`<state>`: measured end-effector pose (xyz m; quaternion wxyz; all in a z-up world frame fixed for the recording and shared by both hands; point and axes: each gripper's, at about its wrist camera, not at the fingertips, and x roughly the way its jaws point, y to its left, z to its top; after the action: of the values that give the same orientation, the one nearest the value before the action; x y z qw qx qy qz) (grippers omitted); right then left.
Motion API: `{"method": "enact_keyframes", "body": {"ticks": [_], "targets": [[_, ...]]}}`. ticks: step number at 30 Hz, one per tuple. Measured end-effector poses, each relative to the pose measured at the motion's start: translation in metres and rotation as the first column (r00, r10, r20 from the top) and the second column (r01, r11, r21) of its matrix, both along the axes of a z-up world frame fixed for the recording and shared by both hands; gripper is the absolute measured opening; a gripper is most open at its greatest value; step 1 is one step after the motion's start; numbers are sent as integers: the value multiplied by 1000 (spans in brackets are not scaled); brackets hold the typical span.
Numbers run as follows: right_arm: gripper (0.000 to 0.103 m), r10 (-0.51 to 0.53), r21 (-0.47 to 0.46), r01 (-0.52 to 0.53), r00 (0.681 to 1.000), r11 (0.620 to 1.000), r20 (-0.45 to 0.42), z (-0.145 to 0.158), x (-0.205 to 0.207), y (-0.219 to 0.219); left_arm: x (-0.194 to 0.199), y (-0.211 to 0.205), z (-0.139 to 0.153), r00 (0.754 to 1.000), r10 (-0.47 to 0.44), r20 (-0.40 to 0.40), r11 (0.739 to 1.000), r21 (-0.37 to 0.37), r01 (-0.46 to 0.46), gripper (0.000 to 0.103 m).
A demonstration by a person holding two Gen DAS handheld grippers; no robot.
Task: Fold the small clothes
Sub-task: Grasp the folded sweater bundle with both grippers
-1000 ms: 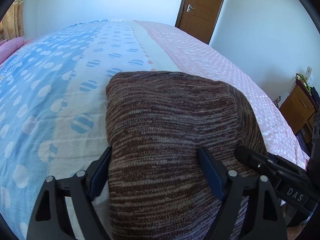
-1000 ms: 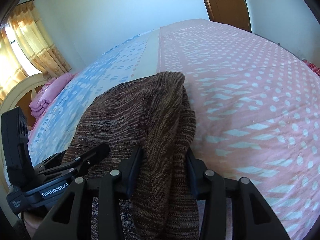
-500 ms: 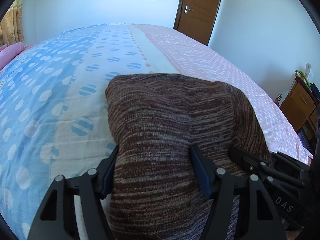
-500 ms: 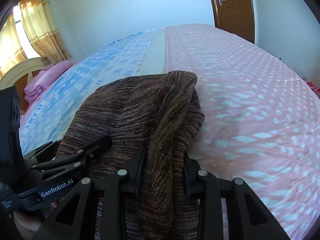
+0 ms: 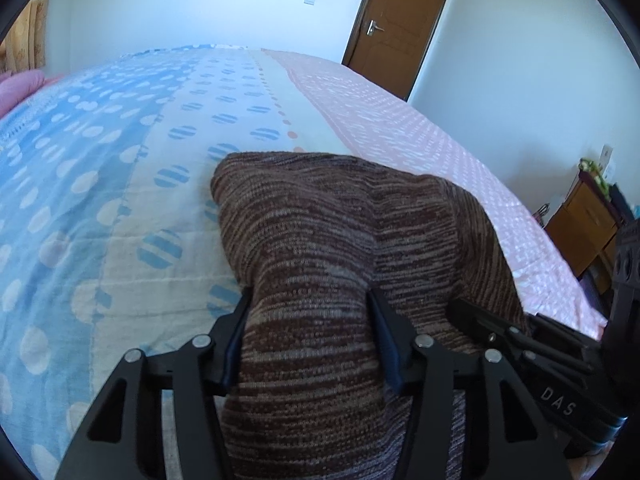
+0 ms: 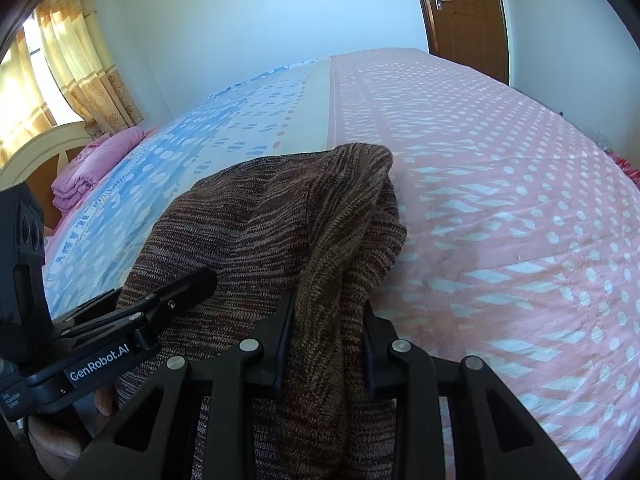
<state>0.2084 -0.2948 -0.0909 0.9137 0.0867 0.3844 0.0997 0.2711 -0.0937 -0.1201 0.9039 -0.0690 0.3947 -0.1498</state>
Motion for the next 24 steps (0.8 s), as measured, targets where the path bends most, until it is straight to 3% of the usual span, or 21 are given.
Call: {"method": "enact_keyframes", "body": {"ticks": [6, 14, 21, 24], "targets": [[31, 0, 61, 1, 1000, 998, -17, -3, 3, -11, 3, 0, -3, 1000, -1, -18, 1000, 2, 1, 67], [27, 0, -41, 1, 1000, 999, 19, 2, -1, 5, -1, 1, -1, 1000, 6, 6, 1000, 5, -6, 51], [24, -15, -62, 19, 998, 998, 55, 6, -9, 9, -2, 3, 2, 1000, 8, 7, 1000, 2, -8, 47], [23, -29, -84, 34, 998, 996, 64, 11, -15, 13, -7, 4, 8, 1000, 1, 7, 1000, 9, -2, 41]]}}
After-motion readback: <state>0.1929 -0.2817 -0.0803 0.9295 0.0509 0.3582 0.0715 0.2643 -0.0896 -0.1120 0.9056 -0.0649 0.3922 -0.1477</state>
